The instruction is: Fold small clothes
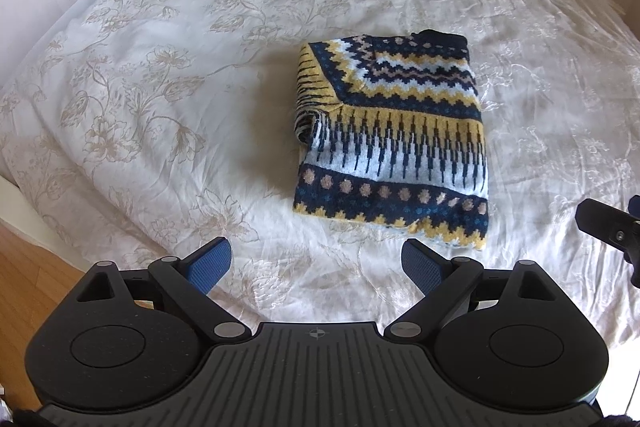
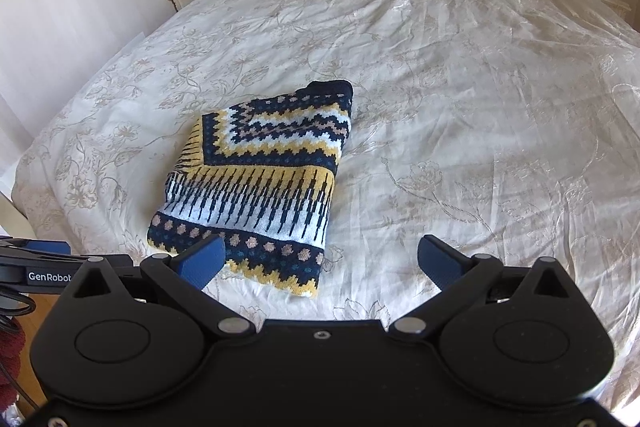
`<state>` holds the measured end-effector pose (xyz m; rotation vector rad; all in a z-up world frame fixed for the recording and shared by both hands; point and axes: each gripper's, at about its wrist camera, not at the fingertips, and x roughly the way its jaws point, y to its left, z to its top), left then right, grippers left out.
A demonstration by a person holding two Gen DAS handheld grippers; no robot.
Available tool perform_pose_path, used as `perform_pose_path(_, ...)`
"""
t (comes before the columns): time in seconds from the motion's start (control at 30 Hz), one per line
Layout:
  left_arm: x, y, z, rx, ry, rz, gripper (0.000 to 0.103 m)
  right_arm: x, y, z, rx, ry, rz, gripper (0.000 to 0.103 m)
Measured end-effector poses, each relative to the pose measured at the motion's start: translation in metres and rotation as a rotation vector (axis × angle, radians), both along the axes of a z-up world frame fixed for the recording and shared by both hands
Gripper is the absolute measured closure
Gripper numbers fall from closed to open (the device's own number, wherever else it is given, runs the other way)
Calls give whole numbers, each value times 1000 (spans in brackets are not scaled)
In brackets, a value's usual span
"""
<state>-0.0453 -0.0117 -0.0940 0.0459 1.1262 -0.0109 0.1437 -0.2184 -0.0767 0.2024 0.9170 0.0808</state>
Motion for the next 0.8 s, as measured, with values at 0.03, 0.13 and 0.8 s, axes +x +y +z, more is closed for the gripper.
perform_pose_path(0.03, 0, 0, 0, 1, 1, 0, 10, 0, 0, 0, 1, -1, 1, 1)
perform_pose_path(0.13, 0, 0, -1, 3, 2, 2, 10, 0, 1, 0, 5, -3, 1, 1)
perform_pose_path(0.8, -1, 0, -1, 0, 1, 5, 10, 1, 2, -1, 21, 0, 2, 1)
